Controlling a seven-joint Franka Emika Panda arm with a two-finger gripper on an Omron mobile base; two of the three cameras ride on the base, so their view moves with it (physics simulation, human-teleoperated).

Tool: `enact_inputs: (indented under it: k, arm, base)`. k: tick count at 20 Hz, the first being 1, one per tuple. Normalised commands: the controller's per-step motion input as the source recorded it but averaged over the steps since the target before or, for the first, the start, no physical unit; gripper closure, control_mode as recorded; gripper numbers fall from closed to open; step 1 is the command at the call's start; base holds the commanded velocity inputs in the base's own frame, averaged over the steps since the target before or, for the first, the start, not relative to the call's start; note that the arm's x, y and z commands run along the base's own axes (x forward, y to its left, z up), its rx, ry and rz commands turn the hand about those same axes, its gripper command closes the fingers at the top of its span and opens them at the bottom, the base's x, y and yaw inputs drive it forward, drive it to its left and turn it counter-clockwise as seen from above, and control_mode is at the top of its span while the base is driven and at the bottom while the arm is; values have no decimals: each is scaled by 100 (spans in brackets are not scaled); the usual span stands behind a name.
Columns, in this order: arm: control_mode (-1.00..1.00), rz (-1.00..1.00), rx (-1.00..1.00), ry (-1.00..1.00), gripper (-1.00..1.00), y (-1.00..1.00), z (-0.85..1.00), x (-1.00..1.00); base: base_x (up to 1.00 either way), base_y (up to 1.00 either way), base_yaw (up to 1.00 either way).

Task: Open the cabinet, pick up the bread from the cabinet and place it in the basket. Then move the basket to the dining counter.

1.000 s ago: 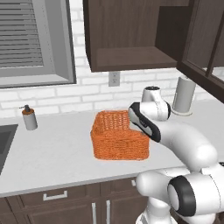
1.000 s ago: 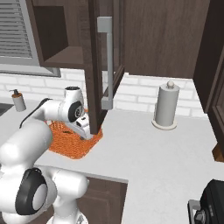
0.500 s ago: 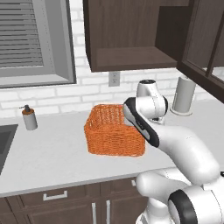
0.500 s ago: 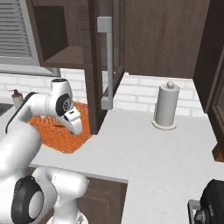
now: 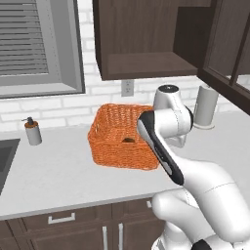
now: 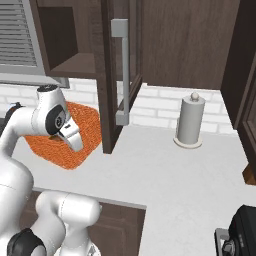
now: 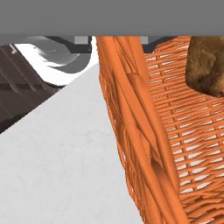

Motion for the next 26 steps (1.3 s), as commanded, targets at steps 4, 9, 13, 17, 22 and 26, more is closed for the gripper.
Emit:
enact_inputs:
  k: [4, 9, 13, 17, 22, 26]
  arm:
    - [-100, 0, 3, 2, 100, 0, 56, -25]
    - [-100, 0, 11, 9, 100, -13, 44, -13]
    - [-100, 0, 10, 18, 100, -10, 40, 0]
    - [-100, 0, 8, 4, 100, -8, 20, -6]
    - [-100, 0, 0, -4, 100, 0, 0, -25]
    - [-100, 0, 0, -7, 100, 0, 0, -26]
  base:
    - [0, 0, 0]
    - [0, 0, 0]
    - [0, 0, 0]
    - [0, 0, 0]
    - [0, 0, 0]
    - [0, 0, 0]
